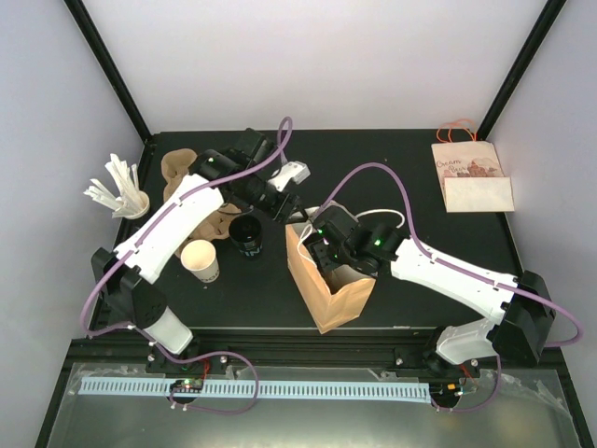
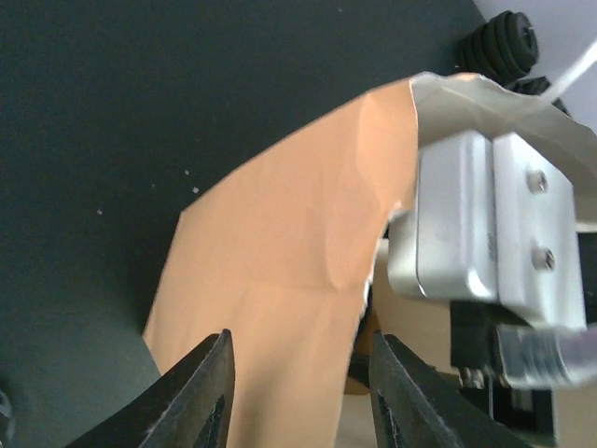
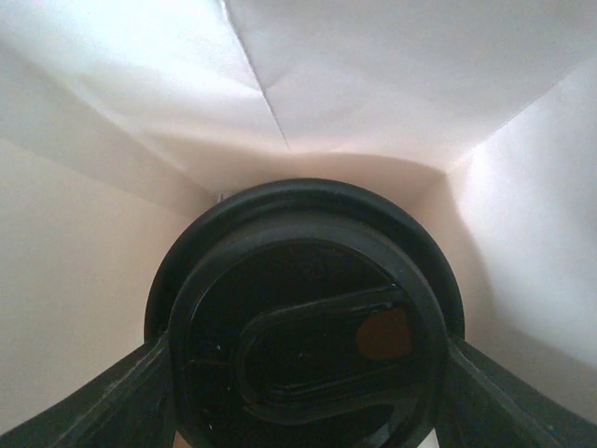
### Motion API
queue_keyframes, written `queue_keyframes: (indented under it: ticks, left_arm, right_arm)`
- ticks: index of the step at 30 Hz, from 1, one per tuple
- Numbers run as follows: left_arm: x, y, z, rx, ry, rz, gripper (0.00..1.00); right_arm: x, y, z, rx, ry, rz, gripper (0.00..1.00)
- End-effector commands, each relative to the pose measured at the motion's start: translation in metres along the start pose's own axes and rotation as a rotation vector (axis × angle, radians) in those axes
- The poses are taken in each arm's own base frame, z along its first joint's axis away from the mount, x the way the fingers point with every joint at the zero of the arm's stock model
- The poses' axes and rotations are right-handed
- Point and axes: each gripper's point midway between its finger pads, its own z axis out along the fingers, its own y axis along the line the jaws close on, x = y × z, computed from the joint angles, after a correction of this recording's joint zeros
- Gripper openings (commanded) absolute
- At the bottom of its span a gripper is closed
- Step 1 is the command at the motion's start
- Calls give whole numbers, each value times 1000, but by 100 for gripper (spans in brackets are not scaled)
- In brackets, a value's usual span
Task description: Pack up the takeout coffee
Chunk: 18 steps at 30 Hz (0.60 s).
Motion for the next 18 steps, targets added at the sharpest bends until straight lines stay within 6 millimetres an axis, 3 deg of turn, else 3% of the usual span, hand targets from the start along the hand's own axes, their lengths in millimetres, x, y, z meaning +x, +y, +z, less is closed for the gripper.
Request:
queue_keyframes:
  ticks: [1,10,14,18]
  left_arm:
    - [-19,6,-1,-104,-13,77,38]
    - [-24,-6,0,-115,-20,133,3]
    - [-24,-13,1,-110,-23,157,2]
    - [-32,-24,-10,-141,-84,206,2]
  right_arm:
    - [5,1,0,-6,18,-2,27]
    - [8,-2,0,0,11,0,27]
    - [4,-6,3,26,1,-4,26]
    - [-7,-17,-9,105,-34,-28,26]
